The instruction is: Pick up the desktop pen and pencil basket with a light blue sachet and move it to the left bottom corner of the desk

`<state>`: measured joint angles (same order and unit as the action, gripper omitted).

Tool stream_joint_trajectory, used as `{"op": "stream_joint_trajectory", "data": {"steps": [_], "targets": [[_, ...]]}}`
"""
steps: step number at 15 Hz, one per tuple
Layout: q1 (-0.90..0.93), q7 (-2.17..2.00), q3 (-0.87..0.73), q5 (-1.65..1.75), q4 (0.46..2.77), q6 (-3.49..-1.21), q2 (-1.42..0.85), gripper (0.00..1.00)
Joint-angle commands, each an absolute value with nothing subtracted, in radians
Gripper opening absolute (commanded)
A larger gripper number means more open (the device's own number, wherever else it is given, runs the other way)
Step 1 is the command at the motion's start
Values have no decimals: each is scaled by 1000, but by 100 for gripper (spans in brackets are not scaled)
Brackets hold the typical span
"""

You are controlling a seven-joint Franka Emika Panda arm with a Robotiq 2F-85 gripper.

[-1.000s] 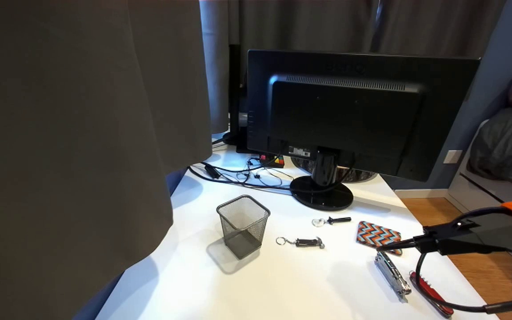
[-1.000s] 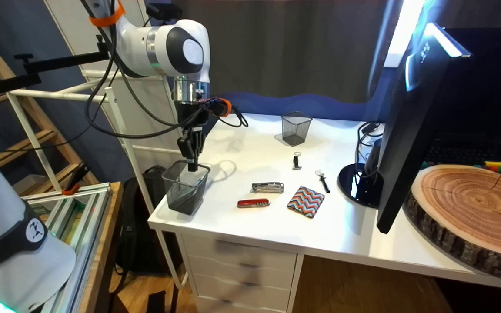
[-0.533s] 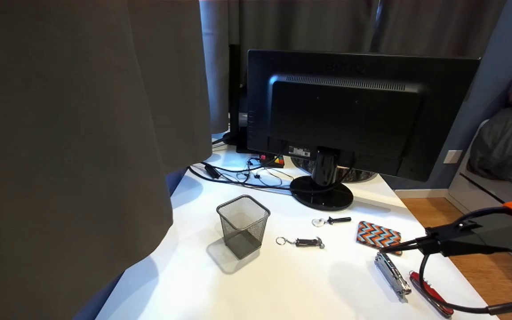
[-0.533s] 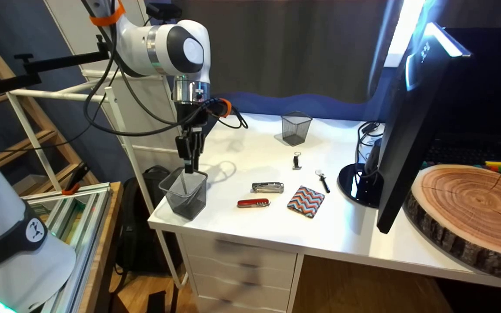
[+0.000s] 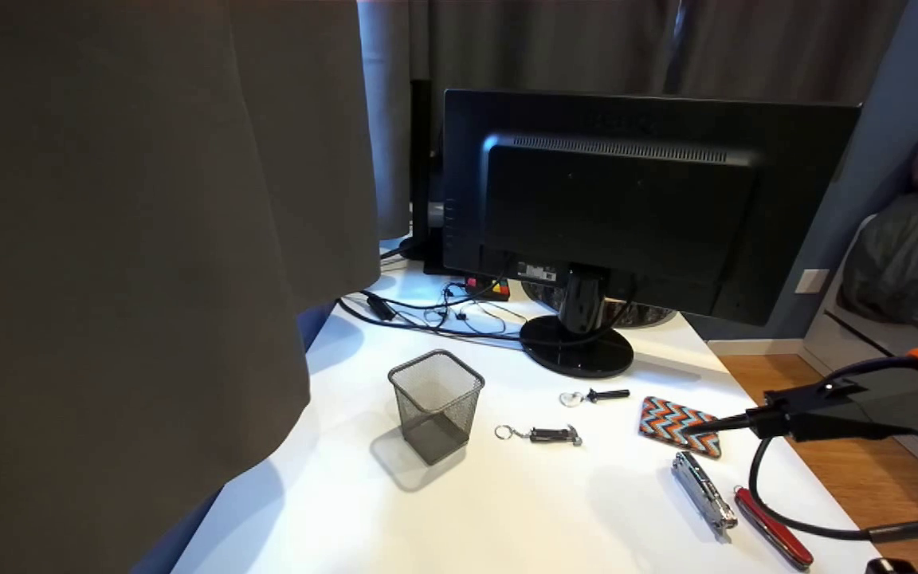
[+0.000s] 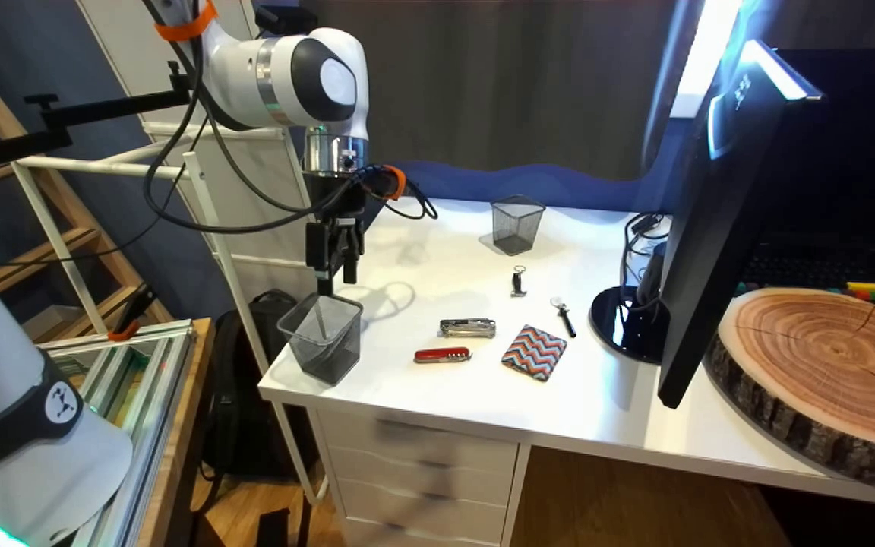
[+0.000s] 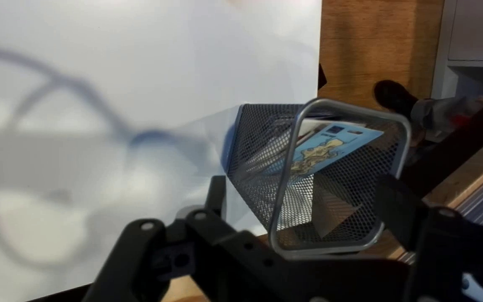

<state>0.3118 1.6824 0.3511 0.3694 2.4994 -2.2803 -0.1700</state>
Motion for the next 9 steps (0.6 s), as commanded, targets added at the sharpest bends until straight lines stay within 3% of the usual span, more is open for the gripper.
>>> {"op": "stream_joint_trajectory", "data": {"steps": [1, 9], "targets": [[310, 1518, 329, 376, 2493, -2306, -152, 100], [284, 1392, 316, 350, 2477, -2346, -166, 100]]}}
